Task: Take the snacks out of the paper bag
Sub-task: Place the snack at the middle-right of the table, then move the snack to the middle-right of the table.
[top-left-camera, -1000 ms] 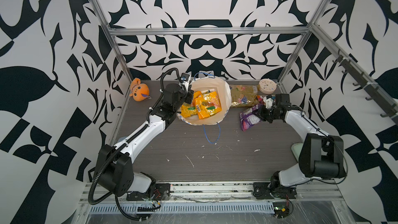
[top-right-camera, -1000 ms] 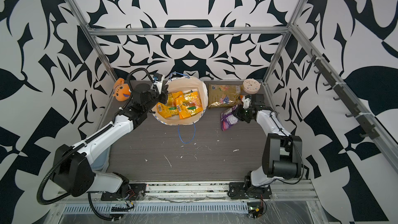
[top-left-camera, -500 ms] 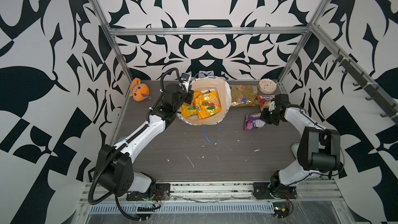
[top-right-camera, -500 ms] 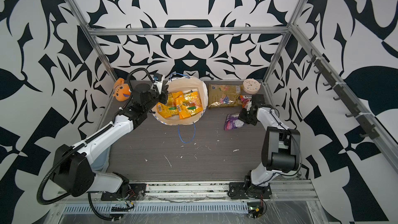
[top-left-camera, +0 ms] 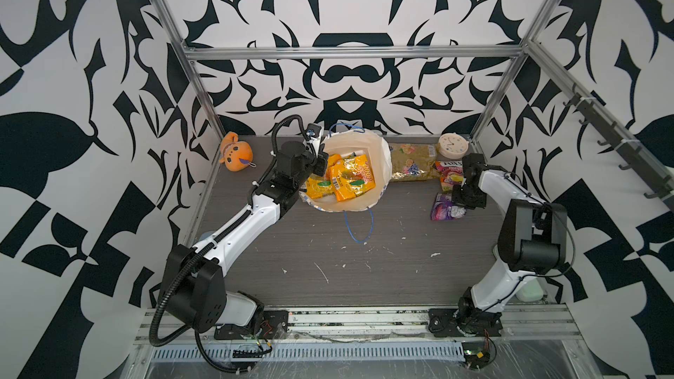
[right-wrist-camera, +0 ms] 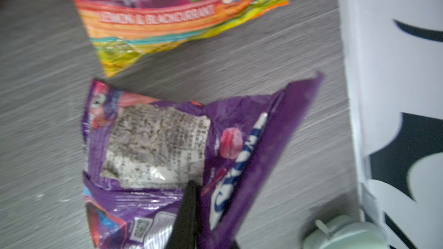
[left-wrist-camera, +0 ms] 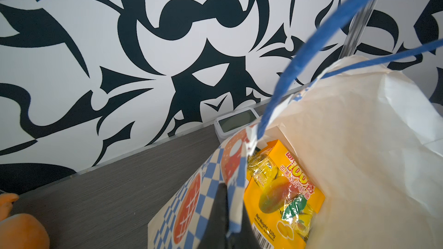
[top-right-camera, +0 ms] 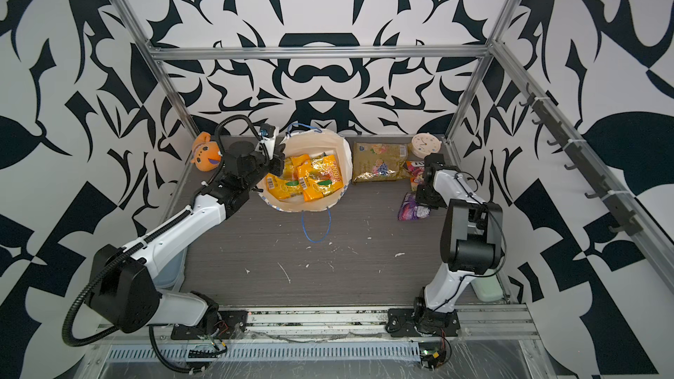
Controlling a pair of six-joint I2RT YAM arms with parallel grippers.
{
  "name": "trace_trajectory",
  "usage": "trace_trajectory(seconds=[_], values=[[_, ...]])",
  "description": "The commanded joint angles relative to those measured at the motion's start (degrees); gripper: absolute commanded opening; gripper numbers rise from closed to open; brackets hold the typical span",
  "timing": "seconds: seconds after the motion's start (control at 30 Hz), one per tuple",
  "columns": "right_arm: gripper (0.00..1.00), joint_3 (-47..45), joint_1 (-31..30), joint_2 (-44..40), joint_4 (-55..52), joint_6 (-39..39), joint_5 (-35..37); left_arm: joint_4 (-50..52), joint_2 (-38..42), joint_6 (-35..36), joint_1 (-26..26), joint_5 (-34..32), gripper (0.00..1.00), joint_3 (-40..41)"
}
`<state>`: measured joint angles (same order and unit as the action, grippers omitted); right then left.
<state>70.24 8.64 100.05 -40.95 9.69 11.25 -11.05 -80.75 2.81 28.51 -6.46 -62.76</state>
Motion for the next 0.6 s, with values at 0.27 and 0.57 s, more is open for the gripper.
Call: trace_trajectory(seconds=[0.27,0.57], values=[[0.50,3.60,-0.60,-7.23,-0.55,0.22,3.10,-3.41,2.55,-0.28,0.23,2.06,0.00,-1.80],[0.00,-8.10,-16.57,-11.52,7.91,7.02,-5.56,-3.88,2.53,-1.13,0.23,1.93,0.00,-1.18]])
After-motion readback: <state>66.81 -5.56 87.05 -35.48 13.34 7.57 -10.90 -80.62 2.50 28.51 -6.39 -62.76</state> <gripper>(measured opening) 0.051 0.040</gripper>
